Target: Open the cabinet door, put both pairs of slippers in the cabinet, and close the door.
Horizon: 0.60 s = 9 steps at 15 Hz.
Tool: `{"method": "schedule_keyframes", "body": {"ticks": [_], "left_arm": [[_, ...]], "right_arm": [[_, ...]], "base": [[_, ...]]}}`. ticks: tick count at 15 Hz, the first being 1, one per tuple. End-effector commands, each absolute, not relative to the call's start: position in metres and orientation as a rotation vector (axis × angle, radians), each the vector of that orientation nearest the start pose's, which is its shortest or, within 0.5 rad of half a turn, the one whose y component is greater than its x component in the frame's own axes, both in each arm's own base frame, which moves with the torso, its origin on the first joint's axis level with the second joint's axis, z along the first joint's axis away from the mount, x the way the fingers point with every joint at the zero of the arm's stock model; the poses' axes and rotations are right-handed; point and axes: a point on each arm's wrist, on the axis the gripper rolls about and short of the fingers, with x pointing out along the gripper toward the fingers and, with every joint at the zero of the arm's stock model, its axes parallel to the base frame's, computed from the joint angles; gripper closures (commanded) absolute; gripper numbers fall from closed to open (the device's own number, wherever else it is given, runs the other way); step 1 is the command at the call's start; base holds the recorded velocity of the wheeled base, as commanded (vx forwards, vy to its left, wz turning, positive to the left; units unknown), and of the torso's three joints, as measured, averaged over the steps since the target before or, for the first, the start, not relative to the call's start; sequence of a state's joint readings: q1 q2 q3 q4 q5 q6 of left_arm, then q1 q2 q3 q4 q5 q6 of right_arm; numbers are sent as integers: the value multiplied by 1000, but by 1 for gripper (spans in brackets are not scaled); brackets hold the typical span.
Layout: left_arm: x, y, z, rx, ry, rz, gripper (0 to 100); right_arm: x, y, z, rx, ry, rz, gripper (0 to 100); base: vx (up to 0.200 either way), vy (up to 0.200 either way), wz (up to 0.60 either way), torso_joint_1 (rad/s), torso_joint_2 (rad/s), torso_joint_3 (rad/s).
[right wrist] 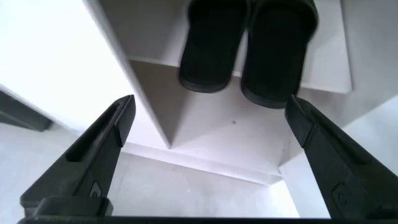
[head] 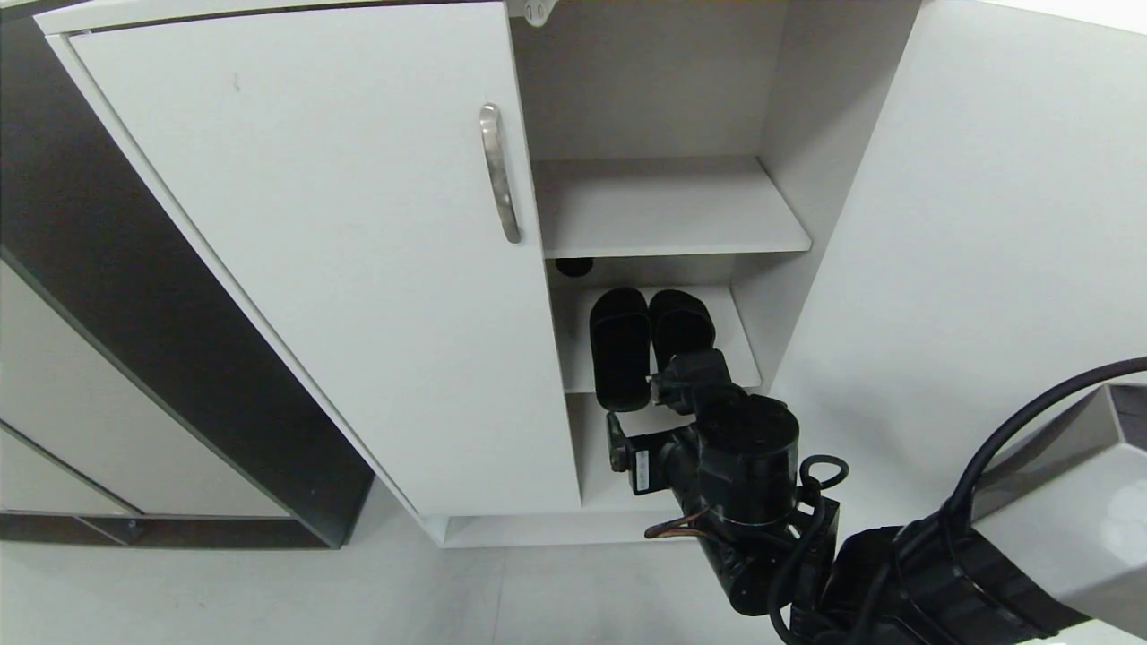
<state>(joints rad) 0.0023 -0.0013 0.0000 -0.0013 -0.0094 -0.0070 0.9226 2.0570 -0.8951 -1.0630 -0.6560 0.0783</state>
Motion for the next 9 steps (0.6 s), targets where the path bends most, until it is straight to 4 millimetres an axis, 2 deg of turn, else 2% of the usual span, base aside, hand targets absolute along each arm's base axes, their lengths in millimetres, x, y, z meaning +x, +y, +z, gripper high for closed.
{"method": "schedule_keyframes", "body": {"ticks": [1, 3, 9], "left_arm": [[-23, 0, 76, -6, -2, -11, 100], [-23, 0, 76, -6, -2, -11, 100], [-23, 0, 76, -5, -2, -11, 100]], "right_arm": [[237, 291, 123, 1, 86, 263, 0], [237, 291, 122, -2, 89, 263, 0], [237, 289, 121, -7, 93, 257, 0]], "base": [[0, 0, 0, 0, 0, 0], [0, 0, 0, 4, 1, 57], [0, 0, 0, 0, 4, 194]]}}
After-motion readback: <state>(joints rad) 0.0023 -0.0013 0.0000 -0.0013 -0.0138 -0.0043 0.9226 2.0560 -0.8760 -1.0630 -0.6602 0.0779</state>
